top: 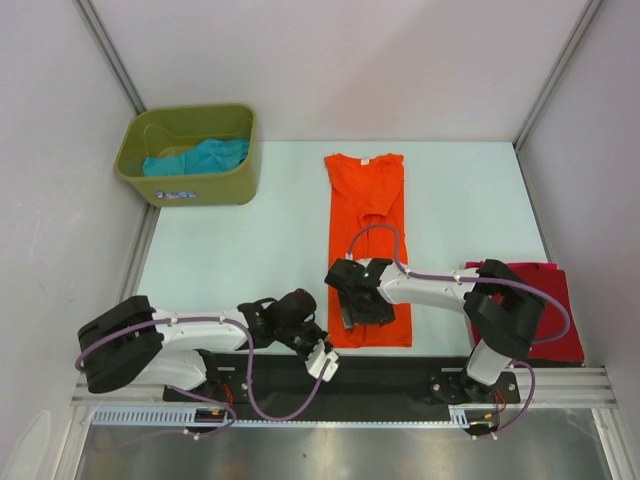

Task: Fold and stack the t-shirts
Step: Fold the tshirt

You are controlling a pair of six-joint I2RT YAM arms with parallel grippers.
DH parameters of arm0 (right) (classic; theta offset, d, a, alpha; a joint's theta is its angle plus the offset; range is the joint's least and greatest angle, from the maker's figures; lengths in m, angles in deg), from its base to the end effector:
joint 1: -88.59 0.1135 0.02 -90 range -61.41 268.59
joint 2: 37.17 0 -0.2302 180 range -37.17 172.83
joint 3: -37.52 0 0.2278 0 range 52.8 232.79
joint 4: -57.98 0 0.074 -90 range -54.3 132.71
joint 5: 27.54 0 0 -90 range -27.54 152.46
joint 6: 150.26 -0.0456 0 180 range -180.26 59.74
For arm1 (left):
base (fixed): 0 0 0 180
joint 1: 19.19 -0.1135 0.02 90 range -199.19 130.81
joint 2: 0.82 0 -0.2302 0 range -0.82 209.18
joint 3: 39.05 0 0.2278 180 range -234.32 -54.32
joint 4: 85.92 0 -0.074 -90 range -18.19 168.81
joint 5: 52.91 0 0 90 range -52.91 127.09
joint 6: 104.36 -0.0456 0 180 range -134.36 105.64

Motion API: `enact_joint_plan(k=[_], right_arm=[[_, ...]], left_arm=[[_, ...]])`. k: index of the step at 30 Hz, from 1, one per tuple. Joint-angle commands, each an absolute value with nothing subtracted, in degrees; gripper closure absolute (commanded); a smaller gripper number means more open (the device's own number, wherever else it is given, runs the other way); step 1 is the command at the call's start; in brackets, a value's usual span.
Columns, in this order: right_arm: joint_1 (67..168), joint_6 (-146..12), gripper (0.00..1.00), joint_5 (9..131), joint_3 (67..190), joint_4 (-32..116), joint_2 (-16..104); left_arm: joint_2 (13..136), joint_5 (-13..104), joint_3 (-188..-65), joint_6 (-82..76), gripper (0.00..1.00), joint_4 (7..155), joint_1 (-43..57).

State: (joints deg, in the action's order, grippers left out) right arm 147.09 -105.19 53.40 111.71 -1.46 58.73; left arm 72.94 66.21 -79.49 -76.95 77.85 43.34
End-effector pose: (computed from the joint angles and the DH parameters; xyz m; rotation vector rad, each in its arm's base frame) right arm 0.1491 0.2295 0.1406 -0.3274 2.9036 0.0341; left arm 0.0817 -0.2053 0.1228 2.2078 0.8908 -0.6151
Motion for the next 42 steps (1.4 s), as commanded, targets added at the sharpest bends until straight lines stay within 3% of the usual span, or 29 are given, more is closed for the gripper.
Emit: enact_joint_plan(k=[1,21,29,33,39,40,42], right_arm=[[147.22,-105.70,0.26,49.37,113.01,-5.10,56.97],[145.02,-111.68,0.26,50.50,102.02,-9.42,44.49],[137.03,-116.94,0.28,58.58,93.24,-6.25,30.08],[134.83,-117.74,0.32,60.96,88.22,-2.83,26.38],[133.51,-114.67,0.33,61.23,87.42,-0.72,30.77],[133.33,-114.67,0.34,61.14,87.25,-0.28,31.12],[133.07,-114.84,0.38,60.71,86.81,0.34,31.56]], left_arm=[[72.13,68.64,-79.11,-77.20,1.00,79.24,43.74],[72.22,67.58,-79.28,-77.03,0.99,80.12,43.74],[71.34,67.58,-79.72,-76.41,0.60,80.92,43.74],[70.38,68.11,-79.63,-75.97,0.59,80.22,43.74],[61.42,68.20,-75.77,-77.90,0.64,75.47,43.74],[60.10,68.29,-75.16,-77.12,0.62,75.38,43.74],[58.86,67.50,-73.75,-76.59,0.49,77.21,43.74]])
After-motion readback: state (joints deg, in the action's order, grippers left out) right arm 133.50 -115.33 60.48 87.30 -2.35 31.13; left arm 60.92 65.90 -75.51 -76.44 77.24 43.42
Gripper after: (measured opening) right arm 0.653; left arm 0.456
